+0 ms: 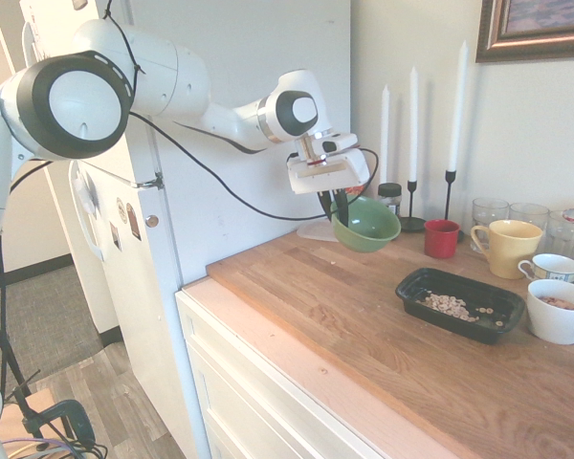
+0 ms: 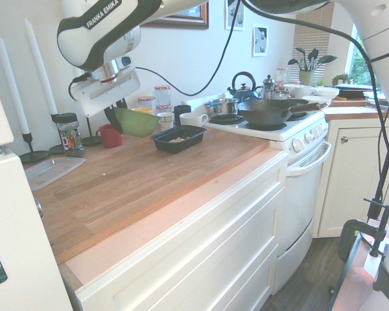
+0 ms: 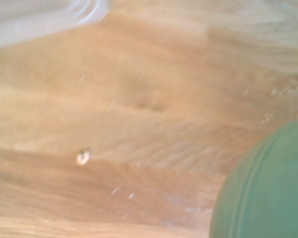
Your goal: Pour the cereal into the box
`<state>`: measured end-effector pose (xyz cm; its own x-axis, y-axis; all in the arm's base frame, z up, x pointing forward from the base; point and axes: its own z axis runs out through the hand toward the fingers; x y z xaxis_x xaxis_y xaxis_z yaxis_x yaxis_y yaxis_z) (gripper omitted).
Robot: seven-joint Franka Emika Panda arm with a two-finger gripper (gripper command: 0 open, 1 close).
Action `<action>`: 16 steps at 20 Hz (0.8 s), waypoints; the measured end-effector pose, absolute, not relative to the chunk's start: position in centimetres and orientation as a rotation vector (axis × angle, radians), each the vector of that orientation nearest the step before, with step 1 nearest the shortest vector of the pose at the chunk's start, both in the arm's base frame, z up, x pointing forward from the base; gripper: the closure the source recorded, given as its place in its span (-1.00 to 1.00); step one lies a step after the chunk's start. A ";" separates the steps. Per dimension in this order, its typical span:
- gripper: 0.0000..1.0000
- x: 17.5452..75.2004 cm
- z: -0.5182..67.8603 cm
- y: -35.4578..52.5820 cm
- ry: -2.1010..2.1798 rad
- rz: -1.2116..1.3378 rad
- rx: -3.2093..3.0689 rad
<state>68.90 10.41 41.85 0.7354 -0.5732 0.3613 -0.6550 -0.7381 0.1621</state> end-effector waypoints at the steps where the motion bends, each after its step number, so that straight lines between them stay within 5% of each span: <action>1: 1.00 68.3 41.0 11.3 -0.949 0.444 2.634; 16: 1.00 65.1 30.4 16.2 -0.751 0.594 2.409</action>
<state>65.11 16.18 30.44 0.7473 -0.3790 0.5458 -0.6184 -0.6973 0.3625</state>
